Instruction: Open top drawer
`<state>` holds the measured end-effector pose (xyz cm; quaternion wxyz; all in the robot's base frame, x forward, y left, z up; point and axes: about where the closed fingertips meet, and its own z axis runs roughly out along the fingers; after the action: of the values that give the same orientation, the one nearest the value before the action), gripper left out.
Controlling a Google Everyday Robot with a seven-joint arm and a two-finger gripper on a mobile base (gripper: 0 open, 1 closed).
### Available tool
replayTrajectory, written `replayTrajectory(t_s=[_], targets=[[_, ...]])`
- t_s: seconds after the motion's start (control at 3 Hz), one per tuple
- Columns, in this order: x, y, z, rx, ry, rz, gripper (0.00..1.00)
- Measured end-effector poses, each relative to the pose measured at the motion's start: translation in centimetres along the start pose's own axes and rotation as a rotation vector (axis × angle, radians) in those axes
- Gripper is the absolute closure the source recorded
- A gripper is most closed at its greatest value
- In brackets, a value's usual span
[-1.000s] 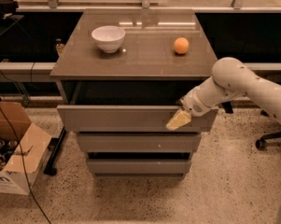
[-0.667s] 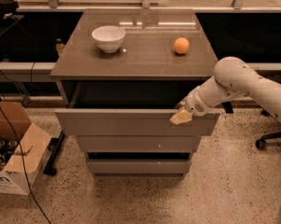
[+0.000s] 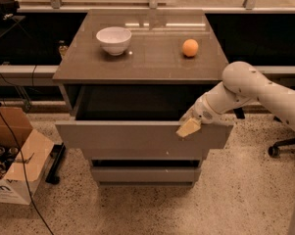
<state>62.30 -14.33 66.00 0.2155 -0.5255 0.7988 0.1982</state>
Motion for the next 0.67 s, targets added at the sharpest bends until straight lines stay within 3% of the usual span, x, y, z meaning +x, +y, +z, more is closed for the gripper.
replayTrajectory(t_s=[0.33,0.67], targets=[[0.1,0.5,0.2,-0.013,0.022,-0.007,0.01],[0.5,1.9,0.2,-0.039,0.086,-0.026,0.0]])
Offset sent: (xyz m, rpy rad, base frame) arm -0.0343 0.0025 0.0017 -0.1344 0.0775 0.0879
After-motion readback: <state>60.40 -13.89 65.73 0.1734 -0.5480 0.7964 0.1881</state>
